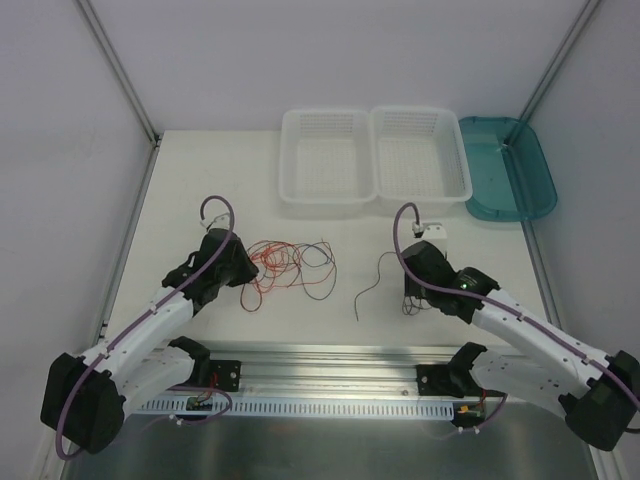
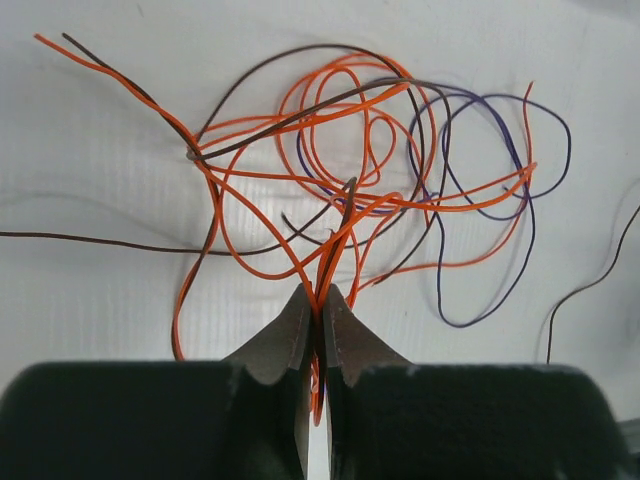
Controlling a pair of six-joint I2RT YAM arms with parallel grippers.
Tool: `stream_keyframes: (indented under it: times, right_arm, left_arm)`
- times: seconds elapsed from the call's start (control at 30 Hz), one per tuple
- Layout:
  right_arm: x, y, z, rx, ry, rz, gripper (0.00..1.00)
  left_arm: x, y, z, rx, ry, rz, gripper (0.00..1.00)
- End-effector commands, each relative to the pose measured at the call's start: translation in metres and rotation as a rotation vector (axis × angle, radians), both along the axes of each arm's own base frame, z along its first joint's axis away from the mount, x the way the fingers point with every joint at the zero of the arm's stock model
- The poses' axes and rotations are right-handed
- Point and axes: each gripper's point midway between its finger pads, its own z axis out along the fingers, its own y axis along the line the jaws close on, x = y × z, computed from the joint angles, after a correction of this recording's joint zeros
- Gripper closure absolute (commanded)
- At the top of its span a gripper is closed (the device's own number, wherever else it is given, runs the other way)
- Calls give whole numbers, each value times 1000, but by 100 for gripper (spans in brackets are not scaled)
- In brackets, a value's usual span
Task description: Untangle the cables
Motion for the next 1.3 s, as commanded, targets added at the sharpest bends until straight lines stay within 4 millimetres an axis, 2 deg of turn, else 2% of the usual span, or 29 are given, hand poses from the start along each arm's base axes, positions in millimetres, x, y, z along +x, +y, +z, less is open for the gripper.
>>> stream_keyframes:
  times: [0.0,0.1,0.13,0.27,0.3,0.33,0.4,0.47,0.5,0.6,0.67,0.7,0.77,0.8,0.83,0.97,1.17,1.27]
  right_arm:
    - [-4,45,-12,79,80,170,51]
    - [-3,67,-6,54,74,252,39]
    - [-3,70,-5,42,75,266,38]
    - [0,88,6,53,68,328,32]
    - [0,91,7,64,68,331,33]
    - [3,95,7,73,64,333,33]
    - [3,101,1,79,84,332,33]
    - [6,101,-2,69,90,309,34]
    - [6,100,-4,61,94,299,34]
    - [11,87,-7,33,79,223,35]
    - [13,73,-5,10,64,163,35]
    - [15,66,-5,3,62,132,35]
    - [16,53,-5,1,63,84,36]
    - [17,42,-9,-4,72,50,37]
    - [17,36,-10,-3,77,31,37]
    - [21,11,-18,-15,99,-46,45]
    - [25,2,-51,16,166,-87,52]
    - [28,6,-67,30,197,-75,59]
  left_arm:
    - [-5,-15,3,-31,34,-98,100]
    - [-13,-22,-6,-55,80,-128,100]
    - [-14,-21,-8,-56,87,-125,100]
    - [-18,-27,-7,-75,95,-160,69]
    - [-19,-31,-3,-94,90,-179,50]
    - [-20,-32,0,-99,84,-190,43]
    - [-19,-37,11,-127,59,-216,29]
    - [-20,-42,22,-149,36,-244,21]
    - [-23,-46,25,-167,39,-269,12]
    - [-28,-59,39,-201,23,-340,2]
    - [-34,-71,45,-206,16,-420,1]
    - [-41,-87,56,-206,-1,-493,1]
    - [-45,-102,57,-167,-8,-561,1]
    - [-45,-111,66,-159,-29,-590,1]
    - [-52,-122,65,-140,-29,-641,1]
    - [-48,-142,55,-76,3,-668,1]
    - [-60,-165,41,-39,55,-748,1]
    - [-67,-166,34,-32,81,-755,1]
